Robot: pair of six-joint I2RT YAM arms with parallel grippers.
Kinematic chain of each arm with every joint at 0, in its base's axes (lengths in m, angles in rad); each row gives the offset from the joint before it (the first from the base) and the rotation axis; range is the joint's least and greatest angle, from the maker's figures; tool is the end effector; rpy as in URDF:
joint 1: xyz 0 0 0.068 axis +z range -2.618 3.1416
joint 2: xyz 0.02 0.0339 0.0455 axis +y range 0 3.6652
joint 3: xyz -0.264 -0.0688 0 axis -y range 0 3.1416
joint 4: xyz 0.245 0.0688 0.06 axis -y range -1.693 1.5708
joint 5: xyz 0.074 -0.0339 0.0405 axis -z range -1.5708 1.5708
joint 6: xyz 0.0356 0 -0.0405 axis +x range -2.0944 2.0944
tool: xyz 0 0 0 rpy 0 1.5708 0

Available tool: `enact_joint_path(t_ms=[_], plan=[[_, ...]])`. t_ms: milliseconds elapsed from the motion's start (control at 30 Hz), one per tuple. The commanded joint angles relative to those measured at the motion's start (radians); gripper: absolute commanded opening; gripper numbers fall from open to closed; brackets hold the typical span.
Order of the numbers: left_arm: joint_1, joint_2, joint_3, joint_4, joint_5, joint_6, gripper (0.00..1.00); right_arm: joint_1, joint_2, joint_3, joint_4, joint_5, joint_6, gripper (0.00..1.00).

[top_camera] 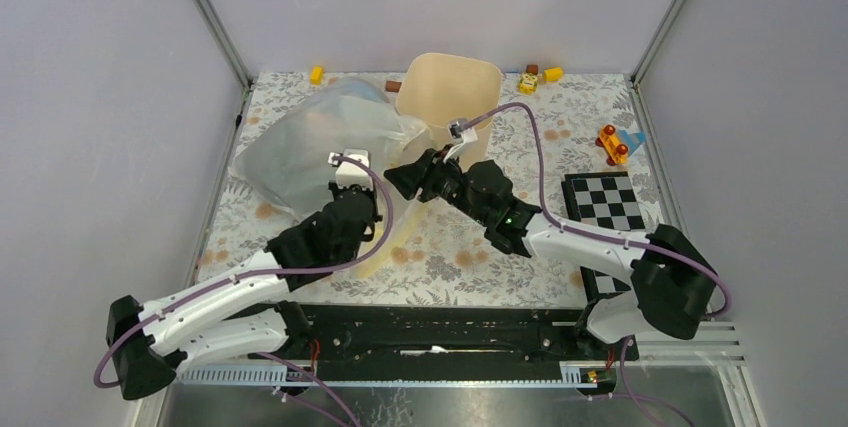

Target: Put the trash bags into the trash bin

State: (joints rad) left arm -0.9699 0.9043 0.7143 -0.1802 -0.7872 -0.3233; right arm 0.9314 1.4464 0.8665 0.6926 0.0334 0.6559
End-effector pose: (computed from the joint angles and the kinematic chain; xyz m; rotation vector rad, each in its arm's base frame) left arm 0.1345 -0.1516 0.2978 0.0848 1.8294 -0.1427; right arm 0.2002 0.2673 0.3037 -0.1888 1.5785 1.2501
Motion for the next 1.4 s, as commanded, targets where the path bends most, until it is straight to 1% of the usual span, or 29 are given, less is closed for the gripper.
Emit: enact_joint_path(t_ms=[0, 67, 167, 233, 300, 433, 500, 633, 667, 733, 767, 867, 933, 1000, 1067, 1133, 1200, 1267, 1367], plan=[[-0.001, -0.065, 0.124, -0.265, -0.036, -0.151, 0.00, 0.006, -0.096, -0.019, 0.031, 0.000, -0.113, 0.59], [-0.001, -0.110, 0.153, -0.351, 0.014, -0.161, 0.00, 0.006, -0.117, -0.052, 0.035, 0.011, -0.154, 0.62], [0.000, -0.146, 0.223, -0.489, 0.049, -0.181, 0.00, 0.006, -0.123, -0.082, 0.034, 0.009, -0.176, 0.63], [0.000, -0.148, 0.268, -0.569, 0.071, -0.187, 0.00, 0.007, -0.113, -0.086, 0.028, -0.002, -0.191, 0.62], [0.000, -0.144, 0.310, -0.649, 0.061, -0.214, 0.00, 0.016, -0.098, -0.087, 0.026, 0.007, -0.232, 0.60], [-0.001, -0.133, 0.378, -0.802, -0.026, -0.282, 0.00, 0.061, -0.059, -0.091, 0.064, 0.095, -0.370, 0.58], [0.001, -0.101, 0.432, -0.915, -0.109, -0.335, 0.00, 0.074, -0.034, -0.084, 0.090, 0.138, -0.415, 0.57], [0.004, -0.033, 0.522, -1.131, -0.282, -0.463, 0.00, 0.079, 0.014, -0.053, 0.126, 0.189, -0.430, 0.57], [0.008, -0.020, 0.533, -1.154, -0.309, -0.478, 0.00, 0.081, 0.028, -0.046, 0.137, 0.187, -0.430, 0.57], [0.017, 0.000, 0.551, -1.150, -0.332, -0.468, 0.00, 0.084, 0.065, -0.024, 0.152, 0.185, -0.439, 0.57], [0.019, 0.008, 0.555, -1.126, -0.335, -0.440, 0.00, 0.087, 0.084, -0.014, 0.158, 0.184, -0.444, 0.57], [0.074, 0.013, 0.550, -1.002, -0.318, -0.304, 0.00, 0.097, 0.139, 0.008, 0.200, 0.200, -0.457, 0.56], [0.164, 0.012, 0.525, -0.863, -0.239, -0.152, 0.00, 0.099, 0.160, 0.009, 0.238, 0.242, -0.468, 0.56], [0.282, 0.017, 0.489, -0.735, -0.118, -0.016, 0.00, 0.098, 0.170, 0.009, 0.273, 0.300, -0.480, 0.55], [0.400, 0.044, 0.483, -0.668, 0.009, 0.048, 0.00, 0.098, 0.181, 0.025, 0.281, 0.326, -0.499, 0.54], [0.492, 0.080, 0.499, -0.633, 0.116, 0.073, 0.00, 0.098, 0.201, 0.066, 0.253, 0.325, -0.515, 0.53], [0.543, 0.123, 0.534, -0.625, 0.193, 0.064, 0.00, 0.098, 0.230, 0.124, 0.218, 0.305, -0.523, 0.53], [0.572, 0.152, 0.578, -0.625, 0.277, 0.039, 0.00, 0.098, 0.272, 0.163, 0.204, 0.280, -0.531, 0.55], [0.574, 0.170, 0.632, -0.626, 0.398, 0.008, 0.00, 0.098, 0.301, 0.164, 0.262, 0.254, -0.528, 0.56]])
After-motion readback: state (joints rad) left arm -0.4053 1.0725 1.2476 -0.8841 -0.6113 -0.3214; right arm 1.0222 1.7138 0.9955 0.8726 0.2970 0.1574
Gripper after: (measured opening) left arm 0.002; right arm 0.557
